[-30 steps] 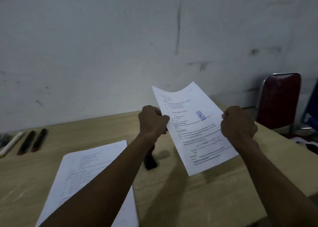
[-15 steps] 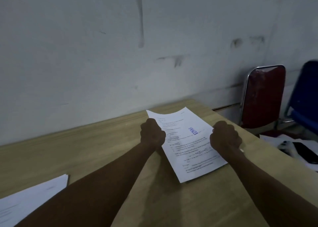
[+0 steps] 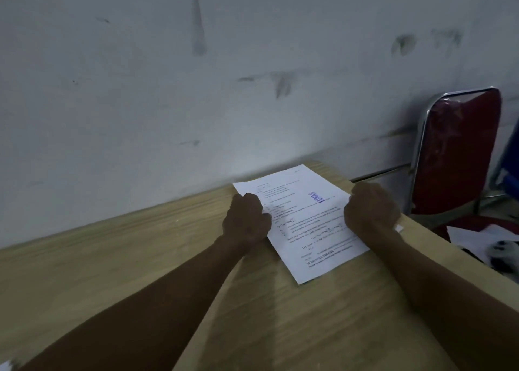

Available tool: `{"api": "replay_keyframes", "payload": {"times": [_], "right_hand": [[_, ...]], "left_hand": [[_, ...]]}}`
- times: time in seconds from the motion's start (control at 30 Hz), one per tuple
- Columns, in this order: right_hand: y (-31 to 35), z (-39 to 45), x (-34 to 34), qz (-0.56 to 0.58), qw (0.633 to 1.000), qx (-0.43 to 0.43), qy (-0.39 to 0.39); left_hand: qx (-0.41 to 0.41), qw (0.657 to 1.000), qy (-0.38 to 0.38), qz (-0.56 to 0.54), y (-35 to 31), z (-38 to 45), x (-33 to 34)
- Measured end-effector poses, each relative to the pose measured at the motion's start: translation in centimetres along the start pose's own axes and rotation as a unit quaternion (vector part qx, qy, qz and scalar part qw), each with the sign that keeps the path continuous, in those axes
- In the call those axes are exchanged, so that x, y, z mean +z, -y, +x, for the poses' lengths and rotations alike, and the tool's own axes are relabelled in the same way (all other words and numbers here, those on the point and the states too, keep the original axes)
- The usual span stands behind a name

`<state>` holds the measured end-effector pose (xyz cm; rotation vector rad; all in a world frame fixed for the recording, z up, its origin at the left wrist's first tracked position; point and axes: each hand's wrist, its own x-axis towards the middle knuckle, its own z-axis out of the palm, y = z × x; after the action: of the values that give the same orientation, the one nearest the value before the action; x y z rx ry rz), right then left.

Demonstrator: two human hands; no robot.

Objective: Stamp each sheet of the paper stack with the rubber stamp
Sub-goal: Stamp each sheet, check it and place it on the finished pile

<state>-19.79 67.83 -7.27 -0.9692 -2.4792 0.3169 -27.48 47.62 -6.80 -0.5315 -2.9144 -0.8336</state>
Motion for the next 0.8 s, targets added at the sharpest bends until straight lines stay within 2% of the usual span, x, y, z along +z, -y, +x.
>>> {"api": "replay_keyframes", "payload": {"times": [0.1, 0.2, 0.3, 0.43, 0.8], "right_hand": [[-0.3, 0.5, 0.3, 0.017, 1.000, -0.016, -0.008], [-0.2, -0.3, -0.1, 0.038, 0.995, -0.096, -0.014], [0.3, -1.5, -1.3, 0.020, 0.988, -0.155, 0.017], [0.5, -2.6, -2.0, -0.020, 0.985, -0.159, 0.056], [0.4, -3.8, -2.6, 0.005, 0.986, -0.148, 0.077]], "left_hand": [[0.010, 0.998, -0.023, 0.050, -0.3, -0.1, 0.2], [0.021, 0.997, -0.018, 0.066, -0.4, -0.3, 0.3], [0.021, 0.998, -0.017, 0.058, -0.4, -0.7, 0.1], [0.020, 0.996, 0.004, 0.087, -0.7, -1.4, 0.1], [0.003, 0.994, 0.045, 0.098, -1.6, -1.8, -0.3]]}}
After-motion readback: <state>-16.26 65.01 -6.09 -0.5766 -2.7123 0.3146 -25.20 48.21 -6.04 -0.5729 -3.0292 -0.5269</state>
